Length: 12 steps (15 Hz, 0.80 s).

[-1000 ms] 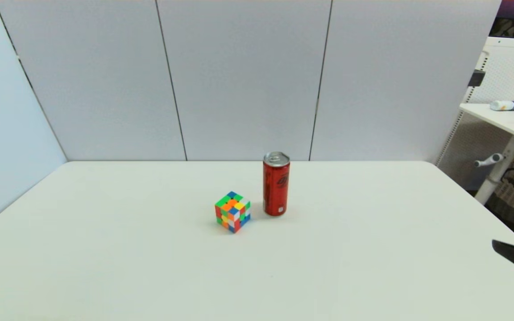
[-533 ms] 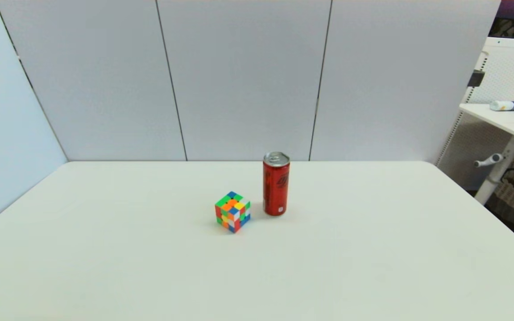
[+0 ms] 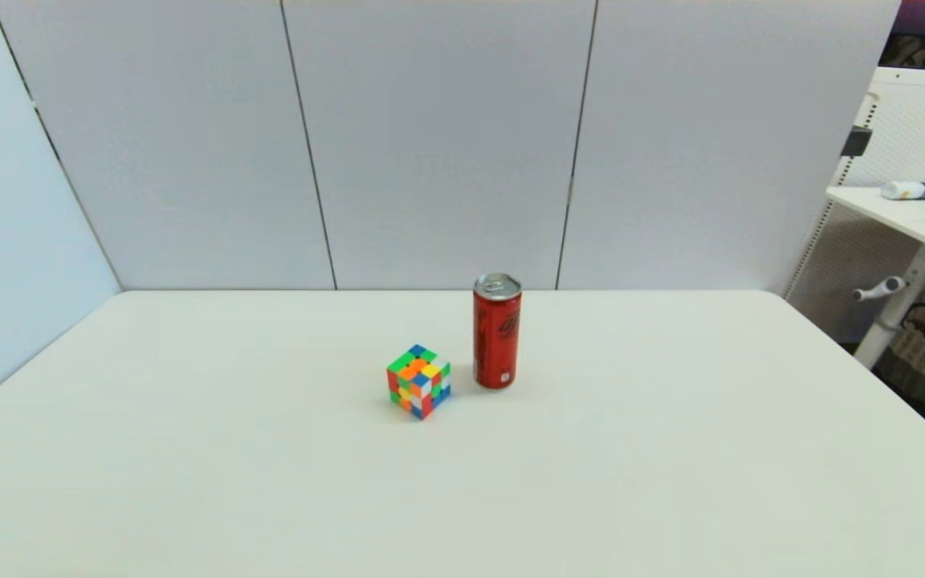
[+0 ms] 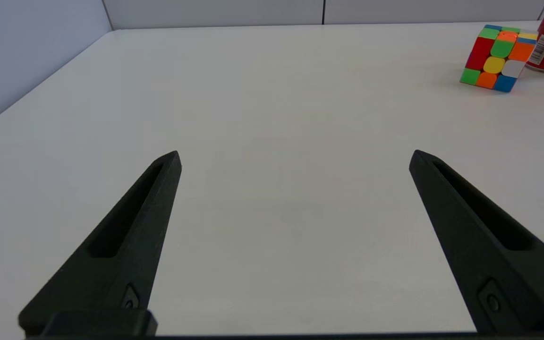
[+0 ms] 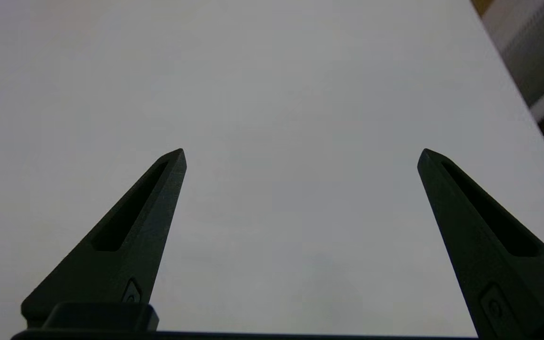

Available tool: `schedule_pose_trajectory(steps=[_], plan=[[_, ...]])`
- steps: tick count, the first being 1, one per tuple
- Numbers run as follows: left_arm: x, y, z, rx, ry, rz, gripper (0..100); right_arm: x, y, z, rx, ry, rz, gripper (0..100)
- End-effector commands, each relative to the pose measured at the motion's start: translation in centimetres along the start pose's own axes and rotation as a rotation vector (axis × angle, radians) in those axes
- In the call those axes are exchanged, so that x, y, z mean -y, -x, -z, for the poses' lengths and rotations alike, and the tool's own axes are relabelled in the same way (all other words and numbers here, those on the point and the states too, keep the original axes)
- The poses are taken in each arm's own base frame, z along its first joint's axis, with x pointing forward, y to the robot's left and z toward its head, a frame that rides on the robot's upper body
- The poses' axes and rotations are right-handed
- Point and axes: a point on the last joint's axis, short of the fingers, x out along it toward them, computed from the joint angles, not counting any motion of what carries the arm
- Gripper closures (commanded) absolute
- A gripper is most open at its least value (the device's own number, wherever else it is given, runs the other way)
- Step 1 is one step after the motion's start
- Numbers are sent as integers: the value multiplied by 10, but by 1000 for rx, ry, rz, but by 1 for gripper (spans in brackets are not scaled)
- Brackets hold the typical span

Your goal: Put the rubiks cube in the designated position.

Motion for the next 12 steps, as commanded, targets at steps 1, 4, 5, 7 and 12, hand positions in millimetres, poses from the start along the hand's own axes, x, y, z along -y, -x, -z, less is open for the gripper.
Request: schedule_pose_trajectory(steps=[1,4,5,7,12], plan=[[0,0,0,1,-1,1,0,-2,5,7,22,-36,49,0],[0,0,0,0,-1,1,0,-2,13,10,125,-60,41,0],[0,0,0,0,-1,-1,0,-3,15,10,156,-63,51,0],[0,0,0,0,-1,-1,0,-3,20,12,242,-71,56,0],[0,0,0,0,-1,-1,0,-3,20,12,240,-140,58,0]])
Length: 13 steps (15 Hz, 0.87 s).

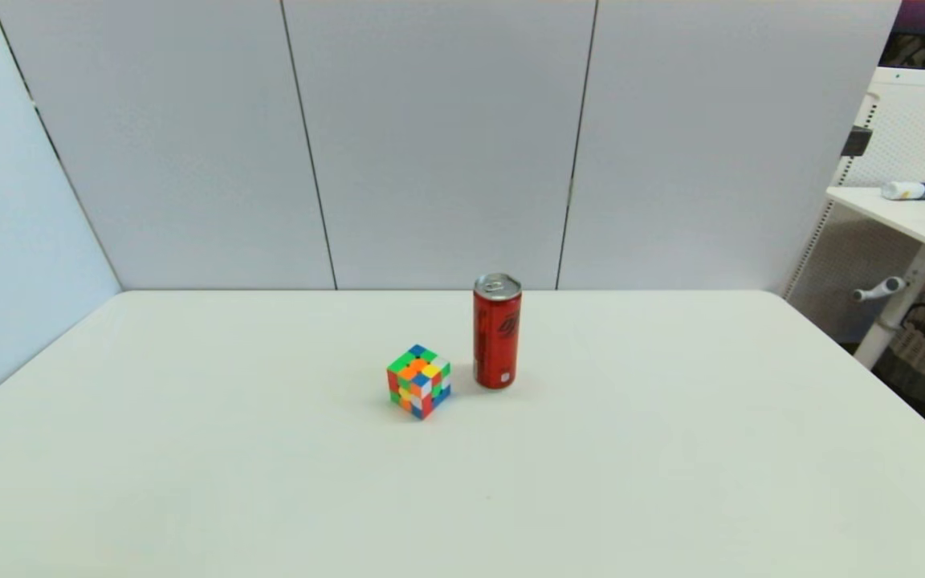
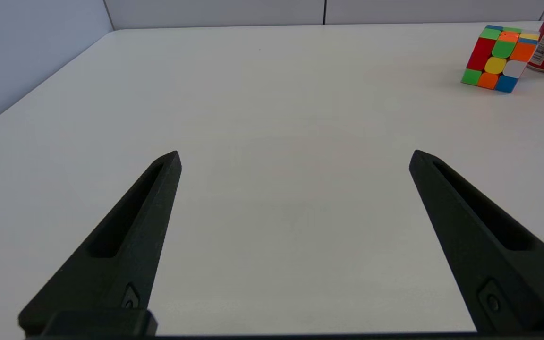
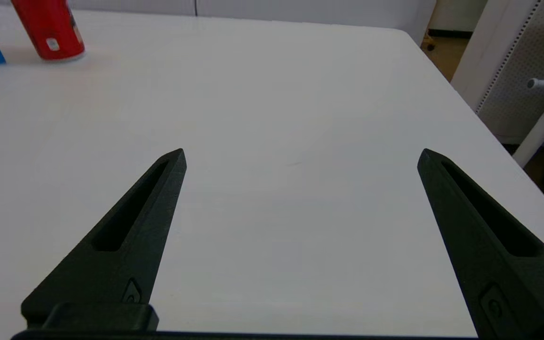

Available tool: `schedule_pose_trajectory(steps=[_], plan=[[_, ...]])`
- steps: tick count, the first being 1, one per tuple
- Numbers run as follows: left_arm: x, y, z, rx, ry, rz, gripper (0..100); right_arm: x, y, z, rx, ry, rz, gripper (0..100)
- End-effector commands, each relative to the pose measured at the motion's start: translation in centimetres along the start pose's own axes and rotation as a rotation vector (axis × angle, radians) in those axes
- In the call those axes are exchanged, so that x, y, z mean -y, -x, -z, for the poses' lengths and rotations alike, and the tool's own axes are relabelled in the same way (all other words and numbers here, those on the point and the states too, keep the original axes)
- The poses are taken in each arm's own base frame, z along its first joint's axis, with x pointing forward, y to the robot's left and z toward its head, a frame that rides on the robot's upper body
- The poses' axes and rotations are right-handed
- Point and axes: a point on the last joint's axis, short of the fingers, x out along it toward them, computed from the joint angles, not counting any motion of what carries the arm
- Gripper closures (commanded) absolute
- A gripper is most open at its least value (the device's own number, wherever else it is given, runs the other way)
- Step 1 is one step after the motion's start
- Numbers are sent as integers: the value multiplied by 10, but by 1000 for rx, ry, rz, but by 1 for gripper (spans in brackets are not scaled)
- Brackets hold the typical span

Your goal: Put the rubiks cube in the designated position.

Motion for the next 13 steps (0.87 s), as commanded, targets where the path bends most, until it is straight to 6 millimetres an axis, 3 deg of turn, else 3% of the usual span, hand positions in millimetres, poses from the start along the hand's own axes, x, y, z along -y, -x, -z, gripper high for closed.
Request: schedule_pose_trajectory(steps=[1,13], plan=[[0,0,0,1,-1,1,0,0,1,1,13,-48,19,0],[0,0,0,1,-1,0,0,1,1,1,15,-60,25,0]])
